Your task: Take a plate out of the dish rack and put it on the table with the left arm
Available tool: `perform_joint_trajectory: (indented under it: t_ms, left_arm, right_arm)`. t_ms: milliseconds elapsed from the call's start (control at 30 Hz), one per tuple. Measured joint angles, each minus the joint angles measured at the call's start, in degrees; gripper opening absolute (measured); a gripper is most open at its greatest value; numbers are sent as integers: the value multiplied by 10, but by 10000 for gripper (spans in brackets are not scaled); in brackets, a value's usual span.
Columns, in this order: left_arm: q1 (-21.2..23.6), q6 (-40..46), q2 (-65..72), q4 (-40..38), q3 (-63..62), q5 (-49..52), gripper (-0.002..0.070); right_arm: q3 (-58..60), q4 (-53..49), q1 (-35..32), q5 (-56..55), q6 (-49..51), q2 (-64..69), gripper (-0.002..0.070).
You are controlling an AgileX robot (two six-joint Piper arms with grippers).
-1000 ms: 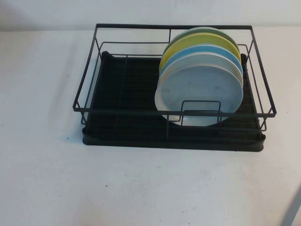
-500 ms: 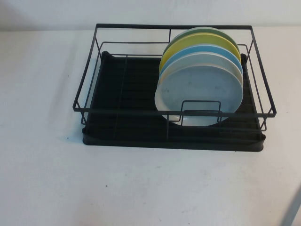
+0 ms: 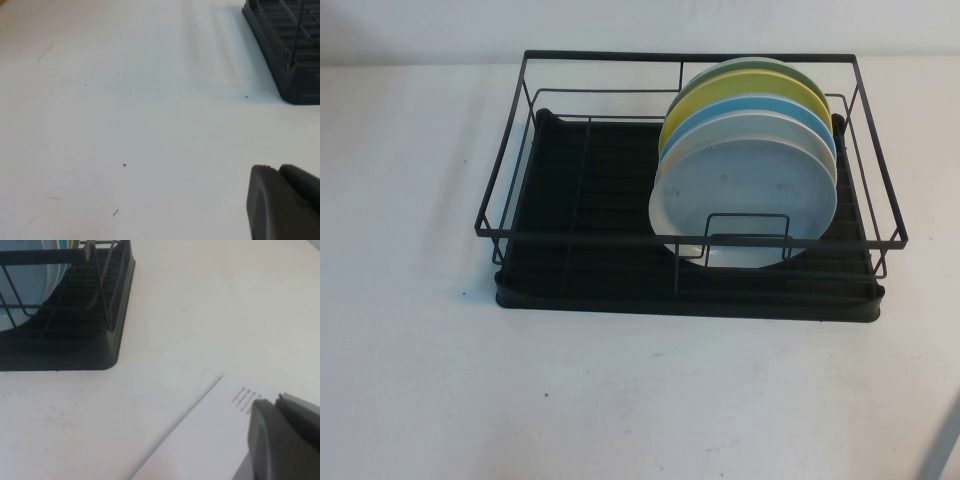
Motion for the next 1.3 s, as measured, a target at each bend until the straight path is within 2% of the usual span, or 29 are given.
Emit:
perform_joint_trajectory:
  t_ms: [133,233,400,500,600,700,867,967,1100,1167,1300]
  left_arm:
    - [0,-2,0,-2,0,-3,-4]
    - [0,-24,0,-34,0,-27,-4]
    - [0,-145,0,-139,0,-157,-4]
    - [0,-195,0,-167,0,-247,-4]
    - [0,-203,0,-173,0,-318,-4]
    - [0,-191,0,-174,0,-350,-4]
    - [0,-226,0,-174,0,-400,-4]
    - [0,-245,-1,-174,0,-336,-4]
    - [0,-249,30,-174,-30,-117,-4]
    - [-3,-196,69,-174,-74,-46,-4]
    - [-31,-23,172,-195,-216,70,-4]
  right_arm:
    - [0,0,0,0,0,0,-18]
    - [0,0,0,0,0,0,-18]
    - [0,0,0,0,0,0,-18]
    - [0,0,0,0,0,0,-18]
    - [0,0,0,0,0,0,-18]
    - [0,0,0,0,0,0,-18]
    - [0,0,0,0,0,0,-18]
    - [0,0,0,0,0,0,-18]
    - [0,0,0,0,0,0,-18]
    - [0,0,0,0,0,0,-18]
    - [0,0,0,0,0,0,-18]
